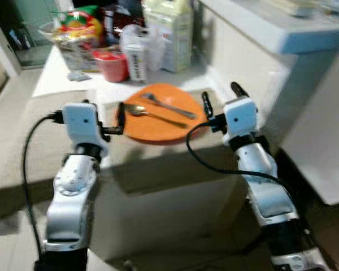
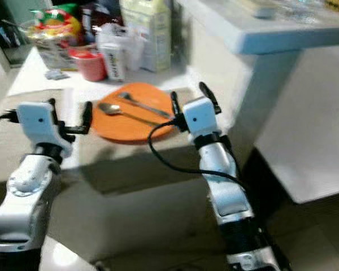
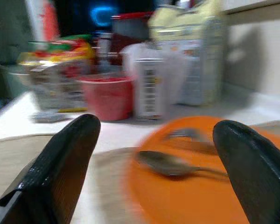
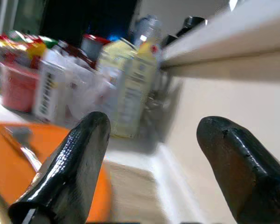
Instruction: Setting the table
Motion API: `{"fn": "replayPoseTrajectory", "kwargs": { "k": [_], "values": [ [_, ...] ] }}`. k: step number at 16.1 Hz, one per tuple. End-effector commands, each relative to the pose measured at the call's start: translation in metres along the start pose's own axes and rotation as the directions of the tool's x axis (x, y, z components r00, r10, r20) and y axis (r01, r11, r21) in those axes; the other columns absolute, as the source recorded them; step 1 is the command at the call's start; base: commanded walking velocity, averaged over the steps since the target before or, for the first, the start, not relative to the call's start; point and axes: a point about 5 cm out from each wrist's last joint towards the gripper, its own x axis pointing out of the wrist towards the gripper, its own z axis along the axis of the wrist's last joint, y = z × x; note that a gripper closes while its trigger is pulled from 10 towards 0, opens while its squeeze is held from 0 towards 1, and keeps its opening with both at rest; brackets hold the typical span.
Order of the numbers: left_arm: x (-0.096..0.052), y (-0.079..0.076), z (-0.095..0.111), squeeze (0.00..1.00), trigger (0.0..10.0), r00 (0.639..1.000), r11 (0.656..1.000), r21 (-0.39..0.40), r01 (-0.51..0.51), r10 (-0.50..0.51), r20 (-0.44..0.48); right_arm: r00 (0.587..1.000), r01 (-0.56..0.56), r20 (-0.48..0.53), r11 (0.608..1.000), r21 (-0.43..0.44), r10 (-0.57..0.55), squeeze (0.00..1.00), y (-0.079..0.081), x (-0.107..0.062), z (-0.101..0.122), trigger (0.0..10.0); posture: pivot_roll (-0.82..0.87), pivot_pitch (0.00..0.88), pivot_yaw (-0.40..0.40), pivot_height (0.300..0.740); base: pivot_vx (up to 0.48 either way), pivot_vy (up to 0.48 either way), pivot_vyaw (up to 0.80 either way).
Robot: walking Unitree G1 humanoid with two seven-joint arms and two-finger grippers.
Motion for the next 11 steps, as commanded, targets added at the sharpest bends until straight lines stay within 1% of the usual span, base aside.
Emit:
{"fn": "replayPoseTrajectory", "kwargs": {
  "k": [1,2,3,5,6,7,8,9,10,11],
  "values": [
    [0.002,0.003,0.001,0.00,10.0,1.000,1.000,0.004,-0.007,0.007,0.007,0.997,-0.056,0.045,0.998,-0.014,0.056,0.00,0.006,-0.001,0.007,10.0,-0.11,0.000,0.046,0.740,0.000,0.000,0.00],
    [0.002,0.002,0.001,0.00,10.0,1.000,1.000,0.005,-0.005,0.005,0.006,0.990,-0.124,0.063,0.992,0.007,0.124,0.00,0.012,-0.004,0.011,10.0,-0.11,0.000,0.045,0.740,0.000,0.000,0.00],
    [0.002,0.000,0.001,0.00,10.0,1.000,1.000,0.005,-0.001,0.001,0.006,0.980,-0.184,0.079,0.983,0.030,0.181,0.00,0.014,-0.009,0.015,10.0,-0.12,0.000,0.042,0.740,0.000,0.000,0.00],
    [0.002,-0.001,-0.001,0.00,10.0,1.000,1.000,0.008,0.002,-0.002,0.003,0.975,-0.218,0.059,0.973,0.072,0.214,0.00,0.005,-0.019,0.015,10.0,-0.13,0.000,0.036,0.740,0.000,0.000,0.00],
    [0.005,0.001,-0.002,0.00,10.0,1.000,1.000,0.009,-0.002,0.002,-0.001,0.974,-0.226,0.032,0.967,0.113,0.224,0.00,-0.004,-0.028,0.013,10.0,-0.15,0.000,0.035,0.740,0.000,0.000,0.00],
    [0.015,0.002,-0.001,0.00,10.0,1.000,1.000,0.022,-0.001,0.001,-0.001,0.971,-0.237,0.012,0.965,0.116,0.237,0.00,-0.017,-0.050,0.011,10.0,-0.18,0.000,0.041,0.740,0.000,0.000,0.00],
    [0.020,0.003,0.000,0.00,10.0,1.000,1.000,0.021,0.000,0.000,0.004,0.973,-0.231,0.001,0.967,0.112,0.232,0.00,-0.020,-0.058,0.009,10.0,-0.18,0.000,0.041,0.740,0.000,0.000,0.00],
    [0.029,0.004,0.003,0.00,10.0,1.000,1.000,0.019,0.000,0.000,0.008,0.971,-0.234,-0.018,0.967,0.101,0.237,0.00,-0.023,-0.070,0.006,10.0,-0.19,0.000,0.043,0.740,0.000,0.000,0.00],
    [0.046,0.005,0.010,0.00,10.0,1.000,1.000,-0.022,-0.001,0.001,0.003,0.968,-0.241,-0.060,0.968,0.072,0.245,0.00,-0.022,-0.087,-0.002,10.0,-0.21,0.000,0.048,0.740,0.000,0.000,0.00],
    [0.065,0.005,0.018,0.00,10.0,1.000,0.998,-0.060,0.004,-0.005,-0.014,0.968,-0.227,-0.095,0.973,0.048,0.230,0.00,-0.022,-0.098,-0.008,10.0,-0.23,0.000,0.059,0.740,0.000,0.000,0.00]
  ]
}}
